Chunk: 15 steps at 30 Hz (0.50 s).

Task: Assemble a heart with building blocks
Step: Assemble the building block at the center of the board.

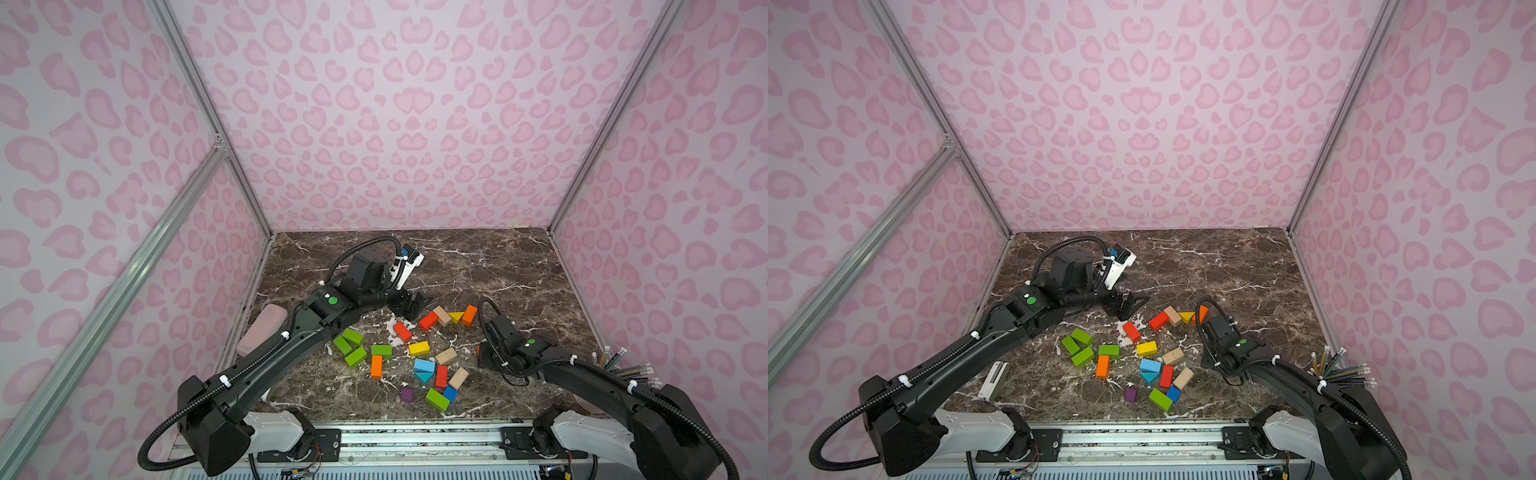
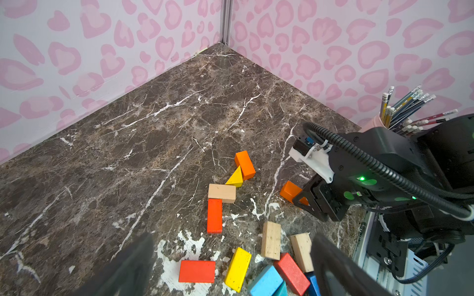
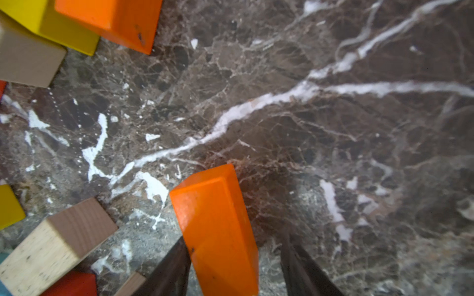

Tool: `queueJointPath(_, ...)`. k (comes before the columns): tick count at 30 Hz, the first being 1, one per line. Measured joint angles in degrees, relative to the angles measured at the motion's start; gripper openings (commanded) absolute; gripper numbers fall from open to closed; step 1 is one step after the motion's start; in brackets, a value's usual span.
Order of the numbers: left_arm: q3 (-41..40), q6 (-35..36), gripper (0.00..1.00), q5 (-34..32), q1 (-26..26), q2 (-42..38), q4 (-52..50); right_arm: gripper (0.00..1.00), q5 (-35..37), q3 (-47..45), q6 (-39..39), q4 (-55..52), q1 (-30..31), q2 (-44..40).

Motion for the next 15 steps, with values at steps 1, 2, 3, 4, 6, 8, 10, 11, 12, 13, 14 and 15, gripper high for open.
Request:
queueJointPath(1,-0.07,0.00,0.98,0.00,0.00,-0.09,0.00,0.62,0.20,0.00,0.31,-0.24,0.00,-0.11)
queueJointPath(2,-0.07,0.00,0.97,0.00,0.00,-0.15,0.00,0.63,0.22,0.00,0.92,-0.39,0.00,-0.17)
queueJointPath(3,-0.07,0.00,0.97,0.02,0.00,-0.24,0.02,0.63,0.22,-0.02,1.40,-0.50,0.02,-0.20)
queueJointPath(4,-0.09,0.00,0.98,0.02,0.00,-0.31,0.02,0.64,0.22,-0.04,1.73,-0.61,0.09,-0.24)
queueJointPath(6,-0.17,-0.02,0.97,0.04,0.00,-0.48,0.02,0.64,0.24,-0.13,2.71,-1.09,0.31,-0.52)
queueJointPath(8,-0.17,-0.02,0.98,0.07,0.00,-0.63,0.02,0.65,0.57,-0.26,3.74,-1.51,0.42,-0.74)
queueJointPath(10,-0.24,-0.02,0.97,0.11,0.00,-0.79,0.02,0.64,0.76,-0.39,4.70,-2.25,0.44,-0.94)
queueJointPath(11,-0.28,-0.02,0.98,0.24,-0.04,-0.90,-0.02,0.63,0.98,-0.42,5.29,-2.69,0.44,-1.09)
queueJointPath(12,-0.31,-0.02,0.97,0.28,-0.04,-0.92,0.02,0.61,1.09,-0.42,5.77,-3.04,0.44,-1.40)
queueJointPath(13,-0.31,-0.02,0.98,0.28,-0.04,-0.94,0.02,0.58,1.22,-0.42,6.19,-3.34,0.44,-1.75)
queueJointPath(14,-0.31,-0.02,0.97,0.31,-0.04,-0.96,0.00,0.57,1.49,-0.44,6.69,-3.61,0.44,-2.21)
queueJointPath(15,-0.31,-0.02,0.97,0.33,-0.04,-1.01,0.00,0.56,1.73,-0.46,7.13,-3.82,0.44,-2.69)
